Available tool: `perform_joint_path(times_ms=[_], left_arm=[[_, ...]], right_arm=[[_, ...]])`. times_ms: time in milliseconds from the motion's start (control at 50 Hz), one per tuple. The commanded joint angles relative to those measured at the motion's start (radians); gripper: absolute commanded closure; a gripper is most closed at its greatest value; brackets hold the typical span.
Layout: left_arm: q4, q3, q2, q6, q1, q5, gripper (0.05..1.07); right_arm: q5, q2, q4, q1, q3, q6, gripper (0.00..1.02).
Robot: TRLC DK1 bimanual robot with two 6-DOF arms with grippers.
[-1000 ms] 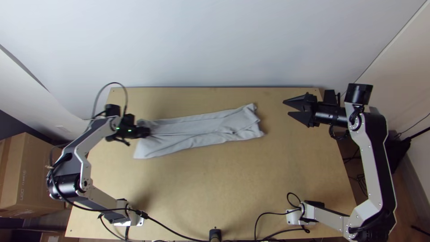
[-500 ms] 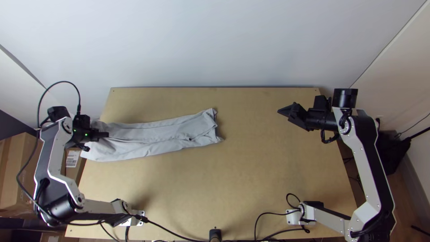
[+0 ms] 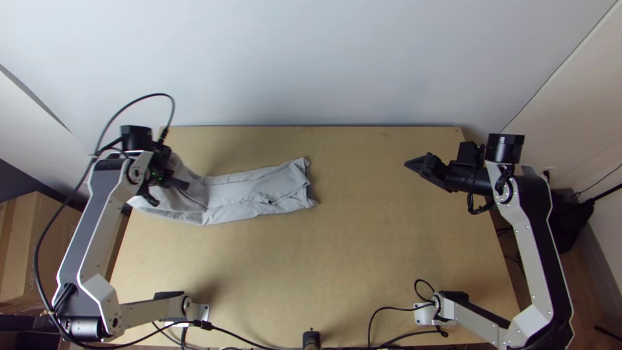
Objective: Fold the t-shirt
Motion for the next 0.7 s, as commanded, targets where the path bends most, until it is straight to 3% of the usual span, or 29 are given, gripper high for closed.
perform_joint_path(times_ms=[0, 320, 680], left_arm=[[-0.043, 0.072, 0.075, -0.090, -0.097, -0.028, 1.05], [-0.170, 0.391, 0.373, -0.300, -0.375, -0.083, 1.05], [-0.330, 0.718, 0.686, -0.498, -0.552, -0.088, 1.05]], right_arm=[[0.010, -0.038, 0.000, -0.018, -0.028, -0.009, 0.04], [0.010, -0.109, -0.008, -0.047, -0.103, -0.023, 0.04], [0.010, -0.153, -0.023, -0.099, -0.144, -0.051, 0.04]])
